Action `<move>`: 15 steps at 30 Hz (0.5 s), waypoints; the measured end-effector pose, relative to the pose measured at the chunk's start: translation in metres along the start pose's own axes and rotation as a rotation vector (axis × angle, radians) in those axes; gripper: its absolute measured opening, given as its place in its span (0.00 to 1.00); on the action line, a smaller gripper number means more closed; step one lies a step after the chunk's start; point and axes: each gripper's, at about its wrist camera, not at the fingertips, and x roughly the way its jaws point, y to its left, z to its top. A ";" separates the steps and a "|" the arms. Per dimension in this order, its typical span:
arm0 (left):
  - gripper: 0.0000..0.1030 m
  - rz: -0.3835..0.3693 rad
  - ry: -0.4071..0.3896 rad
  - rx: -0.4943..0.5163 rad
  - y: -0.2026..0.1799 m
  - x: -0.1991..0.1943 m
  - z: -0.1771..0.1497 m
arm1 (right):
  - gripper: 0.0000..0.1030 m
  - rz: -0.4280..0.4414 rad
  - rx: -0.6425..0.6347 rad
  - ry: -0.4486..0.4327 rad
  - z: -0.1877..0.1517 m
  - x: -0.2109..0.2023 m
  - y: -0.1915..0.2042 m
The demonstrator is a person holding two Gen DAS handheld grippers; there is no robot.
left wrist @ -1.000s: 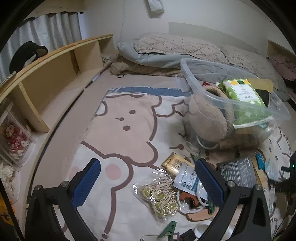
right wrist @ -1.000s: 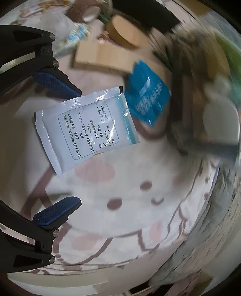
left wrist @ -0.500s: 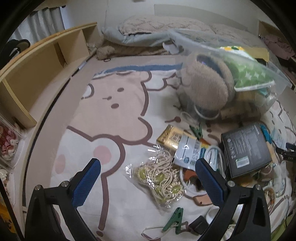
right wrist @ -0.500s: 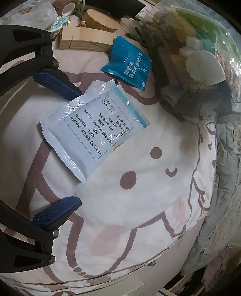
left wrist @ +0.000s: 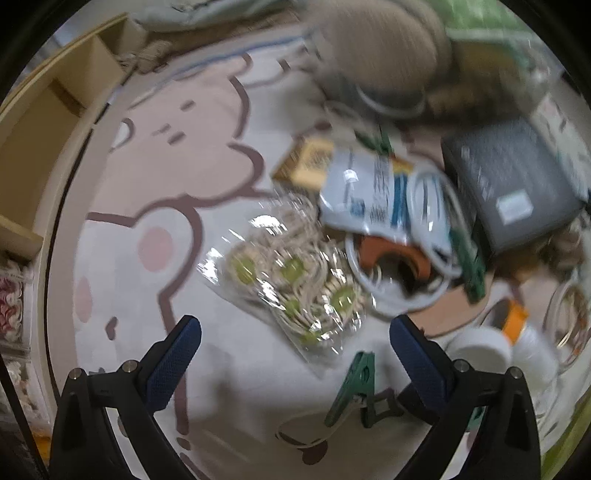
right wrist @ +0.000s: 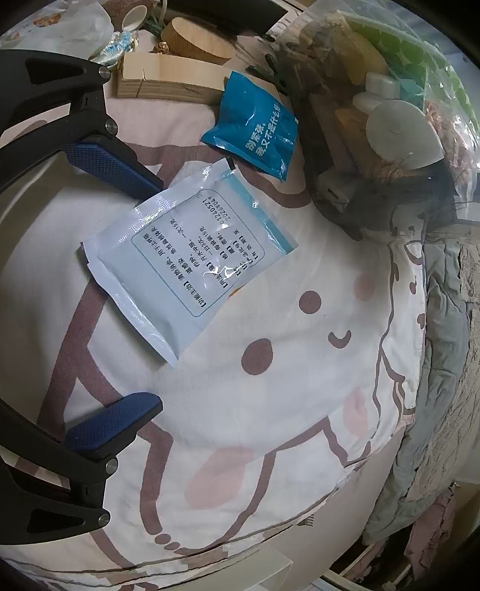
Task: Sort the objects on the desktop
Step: 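Move the right tool to the white medicine packet while the left tool approaches the bagged beaded cord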
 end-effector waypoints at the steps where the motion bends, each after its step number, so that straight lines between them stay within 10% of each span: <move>1: 1.00 0.004 0.010 0.011 -0.003 0.004 0.000 | 1.00 0.002 0.001 -0.001 0.000 0.000 0.000; 15: 1.00 0.176 -0.004 -0.115 0.030 0.024 0.003 | 1.00 0.017 0.006 -0.004 -0.002 0.001 -0.004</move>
